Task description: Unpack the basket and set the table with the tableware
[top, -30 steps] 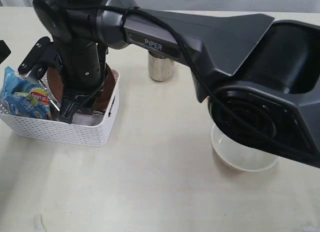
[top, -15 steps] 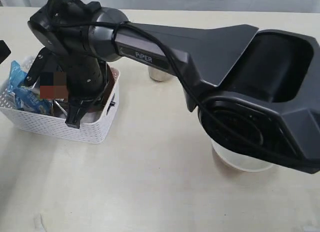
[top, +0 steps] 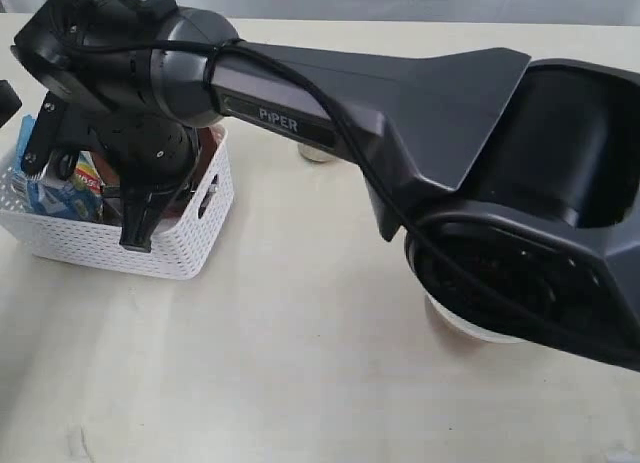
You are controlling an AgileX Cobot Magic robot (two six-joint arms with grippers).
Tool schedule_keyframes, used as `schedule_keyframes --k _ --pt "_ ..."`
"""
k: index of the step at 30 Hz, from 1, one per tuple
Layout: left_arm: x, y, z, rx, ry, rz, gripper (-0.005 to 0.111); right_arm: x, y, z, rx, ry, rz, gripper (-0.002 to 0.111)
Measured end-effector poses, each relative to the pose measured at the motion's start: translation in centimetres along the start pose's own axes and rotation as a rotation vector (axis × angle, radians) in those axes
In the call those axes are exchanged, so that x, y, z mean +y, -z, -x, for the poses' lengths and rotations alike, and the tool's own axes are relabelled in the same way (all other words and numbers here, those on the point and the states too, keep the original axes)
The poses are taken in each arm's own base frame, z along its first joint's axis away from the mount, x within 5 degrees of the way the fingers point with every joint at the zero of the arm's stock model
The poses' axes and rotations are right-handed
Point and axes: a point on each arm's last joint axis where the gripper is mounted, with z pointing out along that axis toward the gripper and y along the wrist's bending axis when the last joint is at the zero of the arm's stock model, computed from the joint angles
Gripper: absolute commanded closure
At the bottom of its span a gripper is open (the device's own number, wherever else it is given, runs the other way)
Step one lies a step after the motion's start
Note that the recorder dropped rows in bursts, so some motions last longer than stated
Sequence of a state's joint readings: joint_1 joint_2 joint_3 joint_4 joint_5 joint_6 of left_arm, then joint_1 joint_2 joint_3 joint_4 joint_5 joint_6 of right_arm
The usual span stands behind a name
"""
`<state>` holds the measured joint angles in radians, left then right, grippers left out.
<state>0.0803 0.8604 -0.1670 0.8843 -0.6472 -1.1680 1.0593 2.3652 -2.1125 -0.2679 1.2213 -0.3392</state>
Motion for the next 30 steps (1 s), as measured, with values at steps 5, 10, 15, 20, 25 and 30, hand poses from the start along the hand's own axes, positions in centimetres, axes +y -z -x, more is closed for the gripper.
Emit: schedule_keyframes --k 5,10,15,20,25,30 --pt "0.0 0.0 0.0 0.000 0.000 0.000 0.107 -0.1 0.8 0.0 -0.011 -0.010 -0.007 0.109" --pt "0.0 0.0 0.0 0.000 0.000 0.000 0.107 -0.1 0.9 0.0 -0.013 -0.031 -0.007 0.109" --pt "0.2 0.0 -0.2 0.022 -0.016 0.025 0.107 -0.1 0.8 -0.1 -0.010 -0.030 -0.006 0.109" --pt "0.7 0.0 -0.4 0.042 -0.016 0.072 0.107 -0.7 0.6 -0.4 -0.006 -0.047 -0.007 0.109" --pt "0.8 -0.1 -0.9 0.071 -0.014 0.071 0.107 -0.8 0.7 -0.5 -0.009 -0.061 -0.001 0.109" --pt "1.3 -1.0 -2.2 0.171 -0.012 0.071 0.107 -0.6 0.9 -0.4 -0.021 -0.078 0.023 0.109"
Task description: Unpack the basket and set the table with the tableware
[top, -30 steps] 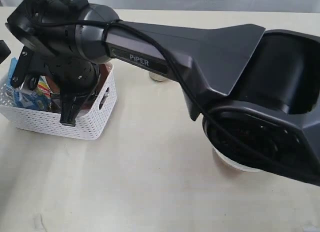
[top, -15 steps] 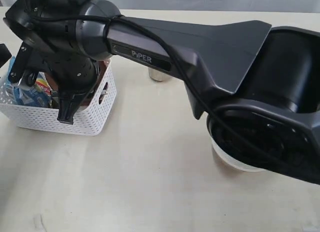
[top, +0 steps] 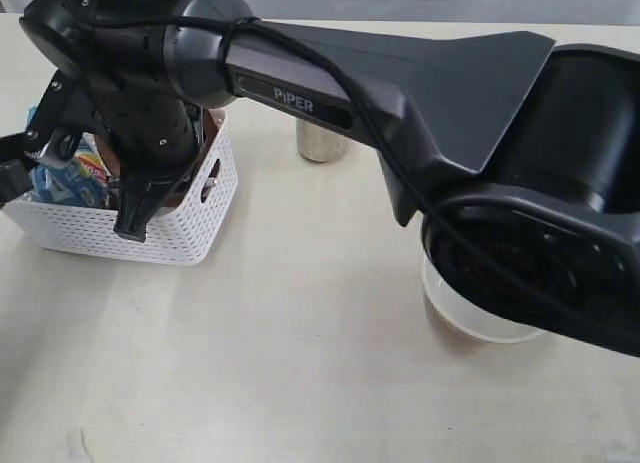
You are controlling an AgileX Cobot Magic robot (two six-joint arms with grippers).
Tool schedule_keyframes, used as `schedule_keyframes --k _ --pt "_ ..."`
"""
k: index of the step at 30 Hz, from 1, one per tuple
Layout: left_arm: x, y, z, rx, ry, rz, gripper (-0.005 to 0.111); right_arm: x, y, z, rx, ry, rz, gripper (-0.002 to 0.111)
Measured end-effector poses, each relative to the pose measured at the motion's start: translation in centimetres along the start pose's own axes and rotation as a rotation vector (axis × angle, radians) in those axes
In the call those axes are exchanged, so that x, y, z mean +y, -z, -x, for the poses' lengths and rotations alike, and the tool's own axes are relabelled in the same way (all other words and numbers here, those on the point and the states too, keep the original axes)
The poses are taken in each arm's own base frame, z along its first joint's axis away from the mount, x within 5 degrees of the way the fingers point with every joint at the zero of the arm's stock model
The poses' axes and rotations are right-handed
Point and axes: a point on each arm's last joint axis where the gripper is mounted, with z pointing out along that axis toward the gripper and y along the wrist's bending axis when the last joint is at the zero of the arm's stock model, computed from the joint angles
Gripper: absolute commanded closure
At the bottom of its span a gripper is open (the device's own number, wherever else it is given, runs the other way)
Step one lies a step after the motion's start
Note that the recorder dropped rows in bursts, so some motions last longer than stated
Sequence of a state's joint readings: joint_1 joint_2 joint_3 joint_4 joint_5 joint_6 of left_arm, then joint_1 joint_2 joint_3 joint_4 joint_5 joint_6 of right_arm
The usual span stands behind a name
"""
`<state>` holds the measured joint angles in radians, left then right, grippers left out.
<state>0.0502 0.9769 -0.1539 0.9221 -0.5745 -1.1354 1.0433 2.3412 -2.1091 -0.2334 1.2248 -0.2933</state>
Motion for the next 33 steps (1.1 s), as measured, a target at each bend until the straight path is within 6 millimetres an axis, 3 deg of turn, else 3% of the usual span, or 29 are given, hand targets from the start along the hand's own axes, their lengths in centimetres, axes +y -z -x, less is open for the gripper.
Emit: schedule_keyframes --k 15,22,33 --pt "3.0 -3.2 -1.8 0.180 0.111 0.146 0.107 -1.1 -0.2 -0.6 -0.019 -0.008 0.071 0.109" --pt "3.3 -4.3 -2.6 0.235 0.121 0.111 0.107 -1.3 -0.2 -0.7 -0.057 0.050 0.152 0.109" --pt "3.2 -4.4 -3.0 0.269 0.084 0.075 0.107 -2.4 -0.2 -0.4 -0.212 -0.026 0.294 0.109"
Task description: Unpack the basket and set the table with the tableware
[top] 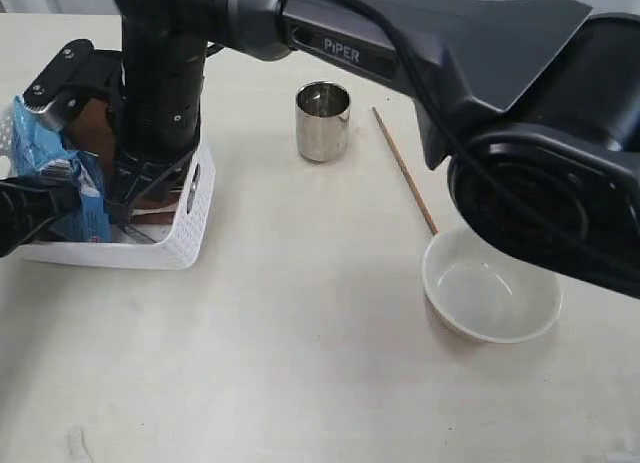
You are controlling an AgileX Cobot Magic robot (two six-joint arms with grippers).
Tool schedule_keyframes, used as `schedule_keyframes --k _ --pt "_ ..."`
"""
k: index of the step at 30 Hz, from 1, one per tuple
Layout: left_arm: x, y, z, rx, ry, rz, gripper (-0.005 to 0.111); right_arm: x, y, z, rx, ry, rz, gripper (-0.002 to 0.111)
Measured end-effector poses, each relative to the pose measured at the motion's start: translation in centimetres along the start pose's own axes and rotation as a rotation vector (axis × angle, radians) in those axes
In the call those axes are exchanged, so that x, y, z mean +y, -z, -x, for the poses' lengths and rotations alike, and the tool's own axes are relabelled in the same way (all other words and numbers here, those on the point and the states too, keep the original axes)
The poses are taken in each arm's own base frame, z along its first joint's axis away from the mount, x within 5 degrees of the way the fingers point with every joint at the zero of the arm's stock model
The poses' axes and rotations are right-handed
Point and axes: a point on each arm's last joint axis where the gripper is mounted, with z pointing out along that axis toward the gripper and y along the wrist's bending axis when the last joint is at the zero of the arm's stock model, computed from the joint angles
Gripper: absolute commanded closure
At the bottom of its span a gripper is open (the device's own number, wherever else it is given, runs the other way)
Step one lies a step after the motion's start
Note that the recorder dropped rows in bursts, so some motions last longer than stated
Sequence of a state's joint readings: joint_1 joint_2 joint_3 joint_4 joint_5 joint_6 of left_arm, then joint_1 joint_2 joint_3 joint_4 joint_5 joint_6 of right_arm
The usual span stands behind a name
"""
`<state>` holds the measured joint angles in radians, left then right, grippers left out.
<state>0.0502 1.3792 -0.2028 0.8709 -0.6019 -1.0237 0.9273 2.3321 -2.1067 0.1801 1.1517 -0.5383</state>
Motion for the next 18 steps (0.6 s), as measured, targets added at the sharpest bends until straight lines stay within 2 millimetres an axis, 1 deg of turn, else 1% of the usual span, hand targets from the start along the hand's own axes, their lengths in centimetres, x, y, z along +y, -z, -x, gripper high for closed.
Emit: schedule_keyframes --k 1,5,6,8,9,10,13,15,16,17,18 --pt "0.0 0.0 0.0 0.000 0.000 0.000 0.107 -0.1 0.2 0.0 -0.006 -0.003 -0.002 0.109" --pt "-0.1 0.0 0.0 -0.003 -0.005 -0.015 0.107 -0.6 2.8 0.0 -0.061 -0.014 -0.020 0.109" --pt "-0.1 0.0 0.0 0.006 -0.005 -0.010 0.107 -0.7 3.8 0.5 -0.132 -0.038 -0.013 0.109" --pt "-0.1 -0.1 -0.1 0.012 -0.005 -0.013 0.107 -0.9 6.7 1.6 -0.302 -0.095 0.003 0.109" --pt "-0.2 -0.1 -0.1 0.014 -0.003 -0.019 0.107 -1.1 7.4 1.9 -0.366 -0.130 0.025 0.109" --pt "-0.2 -0.1 -0.1 0.015 -0.001 -0.028 0.107 -1.3 7.6 2.0 -0.400 -0.154 0.042 0.109" --pt "-0.4 -0.1 -0.1 0.015 -0.005 -0.044 0.107 -1.9 6.1 1.8 -0.387 -0.188 0.074 0.109" --pt "-0.5 -0.1 0.0 0.010 -0.005 -0.054 0.107 -2.0 5.6 1.6 -0.366 -0.195 0.083 0.108" --pt "-0.5 -0.1 0.0 0.006 -0.005 -0.062 0.107 -2.0 5.6 1.5 -0.357 -0.200 0.080 0.105" --pt "-0.7 0.0 0.1 -0.002 -0.002 -0.077 0.107 -2.1 5.6 1.4 -0.350 -0.212 0.074 0.101" --pt "-0.8 0.0 0.1 -0.009 -0.004 -0.091 0.107 -2.1 6.0 1.4 -0.348 -0.222 0.059 0.094"
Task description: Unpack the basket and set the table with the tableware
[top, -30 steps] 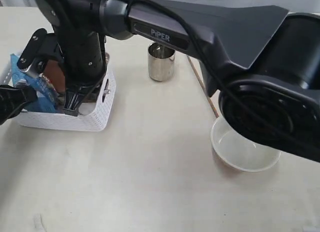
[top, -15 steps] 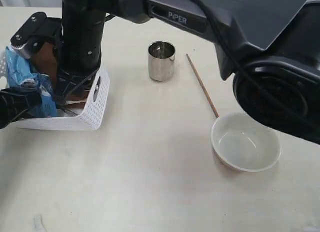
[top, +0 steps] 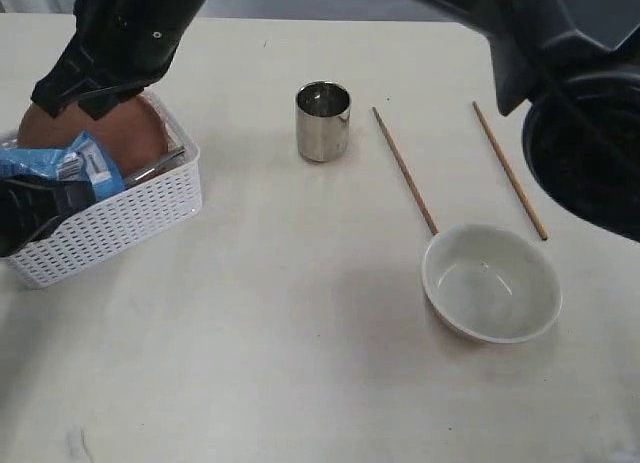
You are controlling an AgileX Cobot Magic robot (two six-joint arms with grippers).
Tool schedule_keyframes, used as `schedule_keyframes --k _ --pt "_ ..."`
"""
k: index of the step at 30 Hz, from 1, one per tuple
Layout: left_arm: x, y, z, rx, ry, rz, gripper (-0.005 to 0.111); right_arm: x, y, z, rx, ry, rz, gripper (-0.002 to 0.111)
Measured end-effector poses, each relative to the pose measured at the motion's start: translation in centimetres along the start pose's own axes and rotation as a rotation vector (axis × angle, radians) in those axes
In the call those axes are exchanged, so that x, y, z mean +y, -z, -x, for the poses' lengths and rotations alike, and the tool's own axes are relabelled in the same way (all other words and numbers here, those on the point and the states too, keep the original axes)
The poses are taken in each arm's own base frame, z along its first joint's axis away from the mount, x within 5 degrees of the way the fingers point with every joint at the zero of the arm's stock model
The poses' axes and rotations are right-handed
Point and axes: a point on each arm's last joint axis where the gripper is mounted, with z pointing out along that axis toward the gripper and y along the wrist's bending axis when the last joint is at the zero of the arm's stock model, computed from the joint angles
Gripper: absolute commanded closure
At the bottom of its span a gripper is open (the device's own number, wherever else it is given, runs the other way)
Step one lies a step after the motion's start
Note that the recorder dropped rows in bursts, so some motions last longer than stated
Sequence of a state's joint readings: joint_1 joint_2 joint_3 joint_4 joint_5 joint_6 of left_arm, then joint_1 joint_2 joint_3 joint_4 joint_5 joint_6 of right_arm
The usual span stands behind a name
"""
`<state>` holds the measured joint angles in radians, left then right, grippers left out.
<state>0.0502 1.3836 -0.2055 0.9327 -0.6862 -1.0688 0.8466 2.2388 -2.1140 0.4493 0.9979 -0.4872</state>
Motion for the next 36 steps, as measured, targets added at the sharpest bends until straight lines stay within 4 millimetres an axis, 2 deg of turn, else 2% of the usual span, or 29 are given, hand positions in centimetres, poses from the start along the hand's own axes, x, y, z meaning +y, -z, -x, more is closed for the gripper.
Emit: schedule_keyframes --k 5,7,12,17,20,24,30,32,35,36 --pt "-1.1 0.1 0.4 -0.049 -0.028 -0.125 0.107 -0.1 1.2 0.0 0.034 -0.023 -0.054 0.053" --pt "-1.5 0.2 0.8 -0.075 -0.038 -0.155 0.107 -0.1 1.3 -0.4 0.074 -0.034 -0.046 0.046" --pt "-2.5 1.4 2.5 -0.166 -0.099 -0.166 0.107 0.1 1.3 -0.8 0.114 -0.024 -0.031 0.048" --pt "-2.1 3.5 3.4 -0.209 -0.087 0.042 0.107 -0.1 0.9 -0.9 0.114 -0.011 -0.029 0.048" --pt "-1.9 5.2 3.6 -0.253 -0.057 0.164 0.107 -0.3 -0.5 -1.1 0.099 -0.022 -0.005 0.048" --pt "-2.3 7.0 4.0 -0.337 -0.041 0.209 0.107 -0.7 -2.3 -1.2 0.063 -0.016 0.002 0.048" --pt "-2.4 7.5 4.1 -0.360 -0.031 0.223 0.107 -1.2 -4.2 -1.2 0.008 0.003 -0.031 0.049" --pt "-2.3 7.4 4.0 -0.354 -0.024 0.231 0.107 -1.3 -4.9 -1.5 0.019 0.001 -0.027 0.054" --pt "-2.3 7.4 4.0 -0.354 -0.024 0.231 0.107 -1.3 -5.5 -1.8 0.030 0.007 -0.023 0.078" --pt "-2.3 7.4 4.0 -0.354 -0.024 0.231 0.107 -1.2 -5.6 -1.8 0.032 0.015 -0.021 0.092"
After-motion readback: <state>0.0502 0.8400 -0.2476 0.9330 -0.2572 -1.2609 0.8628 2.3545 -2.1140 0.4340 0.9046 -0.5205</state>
